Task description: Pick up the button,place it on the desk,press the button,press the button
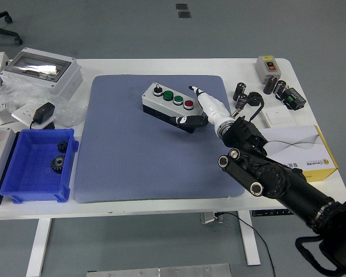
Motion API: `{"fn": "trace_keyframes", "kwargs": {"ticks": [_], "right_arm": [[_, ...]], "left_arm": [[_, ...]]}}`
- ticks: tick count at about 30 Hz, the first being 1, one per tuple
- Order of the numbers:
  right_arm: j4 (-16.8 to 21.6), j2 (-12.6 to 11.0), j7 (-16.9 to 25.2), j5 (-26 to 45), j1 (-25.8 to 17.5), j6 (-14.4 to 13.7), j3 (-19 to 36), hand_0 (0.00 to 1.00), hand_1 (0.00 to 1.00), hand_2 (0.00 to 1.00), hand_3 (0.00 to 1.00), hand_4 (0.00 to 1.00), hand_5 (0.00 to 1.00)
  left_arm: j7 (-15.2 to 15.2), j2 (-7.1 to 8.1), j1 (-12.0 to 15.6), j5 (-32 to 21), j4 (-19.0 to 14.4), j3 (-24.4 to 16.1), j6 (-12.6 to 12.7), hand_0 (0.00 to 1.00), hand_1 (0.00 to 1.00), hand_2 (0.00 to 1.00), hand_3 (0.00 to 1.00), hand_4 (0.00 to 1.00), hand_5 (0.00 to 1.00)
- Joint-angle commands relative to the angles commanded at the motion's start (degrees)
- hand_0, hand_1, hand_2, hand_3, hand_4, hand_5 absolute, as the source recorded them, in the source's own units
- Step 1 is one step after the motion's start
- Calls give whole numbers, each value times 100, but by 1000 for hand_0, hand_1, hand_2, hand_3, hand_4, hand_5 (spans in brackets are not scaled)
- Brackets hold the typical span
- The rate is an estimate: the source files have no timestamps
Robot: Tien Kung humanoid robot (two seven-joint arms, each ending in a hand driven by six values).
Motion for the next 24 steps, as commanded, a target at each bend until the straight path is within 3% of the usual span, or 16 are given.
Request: {"fn": "trace_keyframes", "kwargs": {"ticks": [14, 24], "right_arm": [[-444, 0, -110, 28, 278, 58, -484, 985, 998, 998, 998, 998, 496], [-675, 0, -135, 179, 398, -206, -847, 980, 998, 998, 998, 998, 498]], "left_arm": [[-4, -20, 7, -19, -5, 10, 10, 627, 552, 515, 612, 548, 189], [-9, -23, -9, 3, -5, -1, 6, 626, 552, 515, 613, 548, 189]]}}
